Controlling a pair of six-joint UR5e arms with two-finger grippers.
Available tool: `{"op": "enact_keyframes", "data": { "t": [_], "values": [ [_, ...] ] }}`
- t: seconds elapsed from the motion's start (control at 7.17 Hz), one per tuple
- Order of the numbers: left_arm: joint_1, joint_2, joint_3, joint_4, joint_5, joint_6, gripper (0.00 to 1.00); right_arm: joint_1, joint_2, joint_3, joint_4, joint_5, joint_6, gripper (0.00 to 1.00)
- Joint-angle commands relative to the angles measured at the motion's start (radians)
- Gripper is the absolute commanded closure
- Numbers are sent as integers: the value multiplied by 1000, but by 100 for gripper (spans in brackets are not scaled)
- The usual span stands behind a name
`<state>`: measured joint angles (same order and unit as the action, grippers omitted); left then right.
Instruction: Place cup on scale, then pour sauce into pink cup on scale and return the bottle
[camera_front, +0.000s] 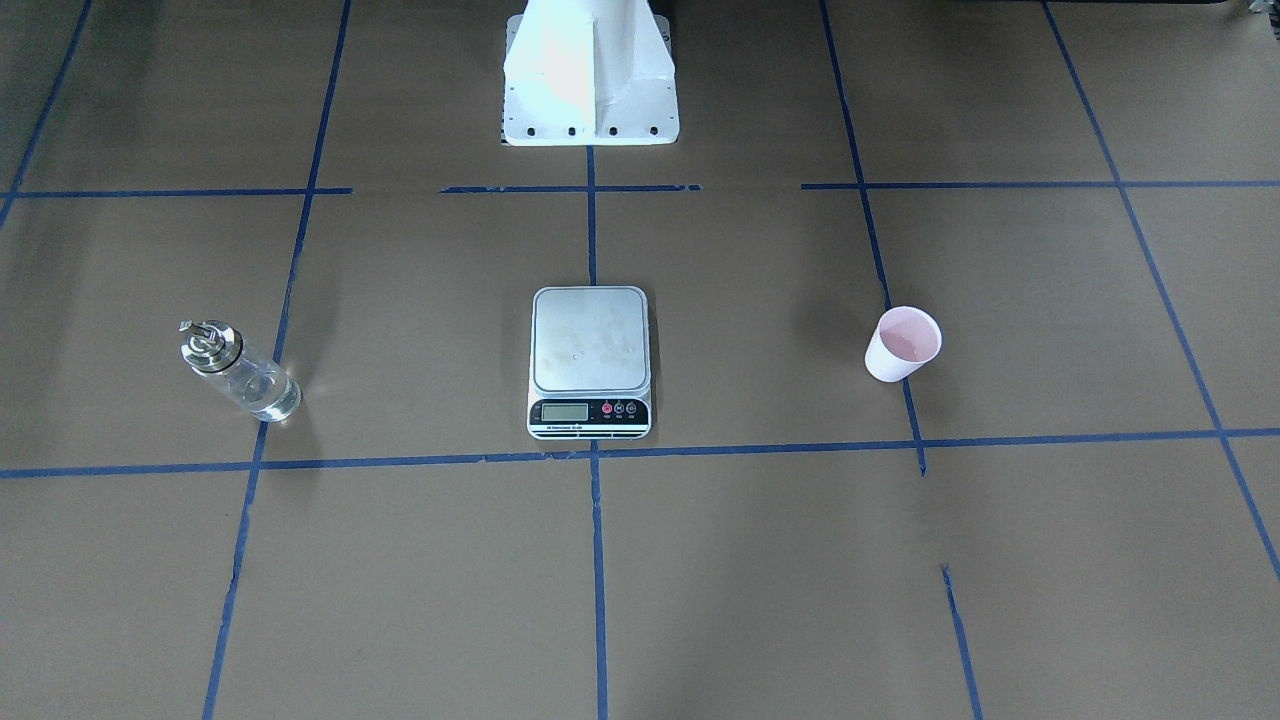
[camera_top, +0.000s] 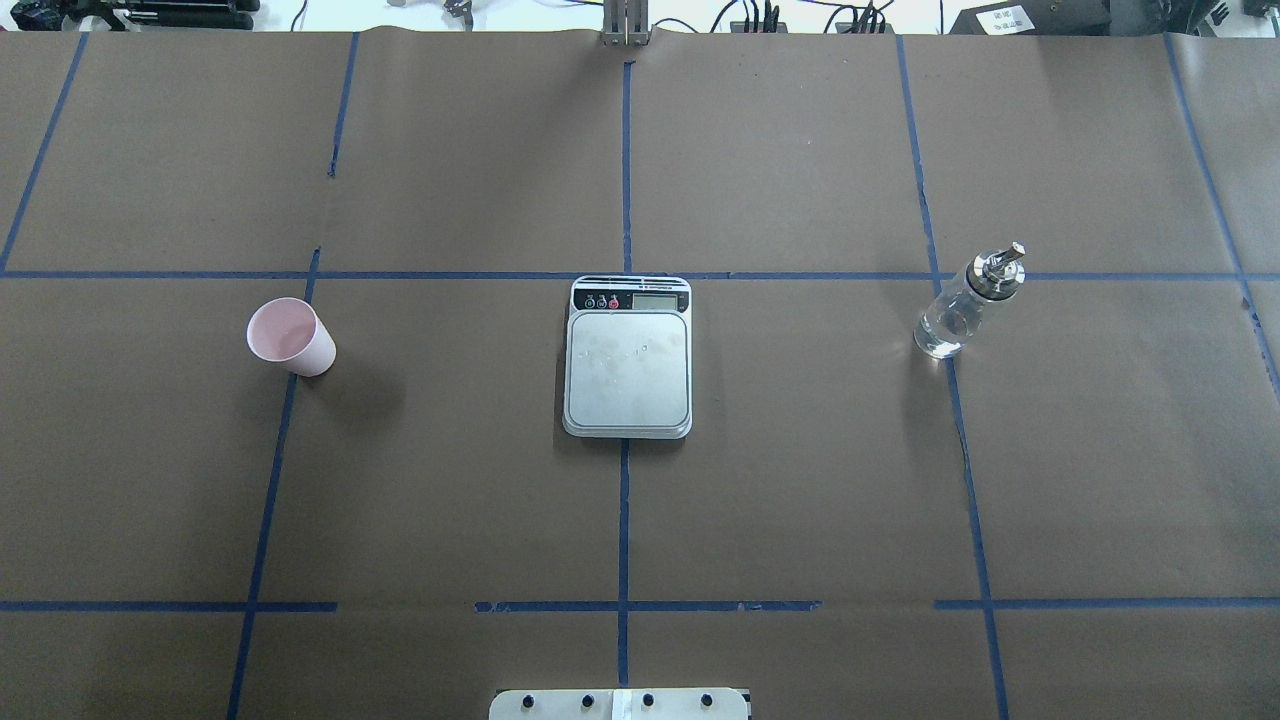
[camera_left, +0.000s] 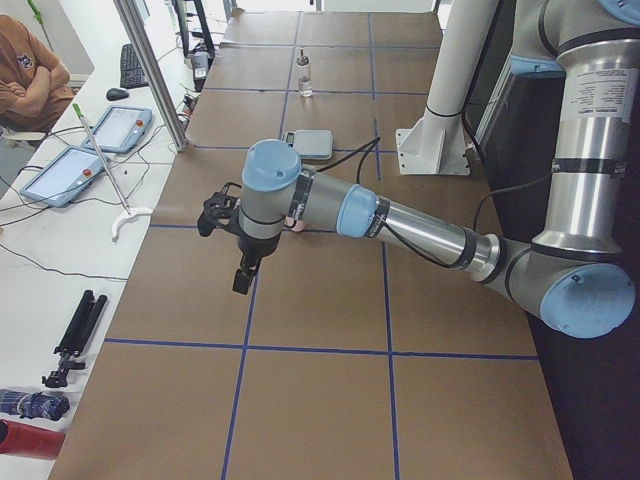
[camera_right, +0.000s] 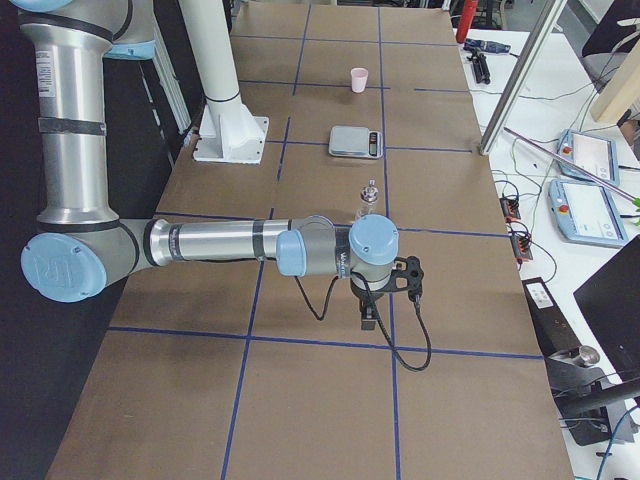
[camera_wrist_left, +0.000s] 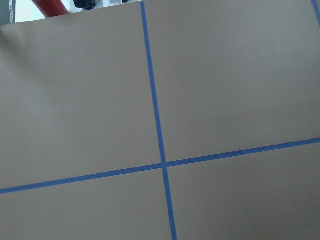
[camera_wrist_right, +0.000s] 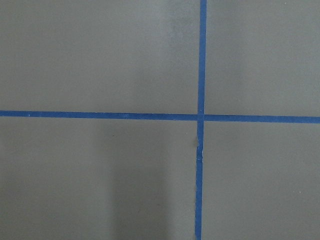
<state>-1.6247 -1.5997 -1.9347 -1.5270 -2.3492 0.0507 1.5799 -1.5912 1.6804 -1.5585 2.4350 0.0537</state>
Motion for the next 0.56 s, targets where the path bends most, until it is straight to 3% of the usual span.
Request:
{"op": "enact_keyframes", "data": {
  "t": [0.0,0.28,0.42],
  "values": [
    [98,-9,-114,-10,-34,-58,0,0,-1,2,0,1,0,0],
    [166,-43,-125,2,-73,-81,0,0,0,2,0,1,0,0],
    [254,-49,-128,-13,-85,-277,0,0,0,2,0,1,-2,0]
  ]
}}
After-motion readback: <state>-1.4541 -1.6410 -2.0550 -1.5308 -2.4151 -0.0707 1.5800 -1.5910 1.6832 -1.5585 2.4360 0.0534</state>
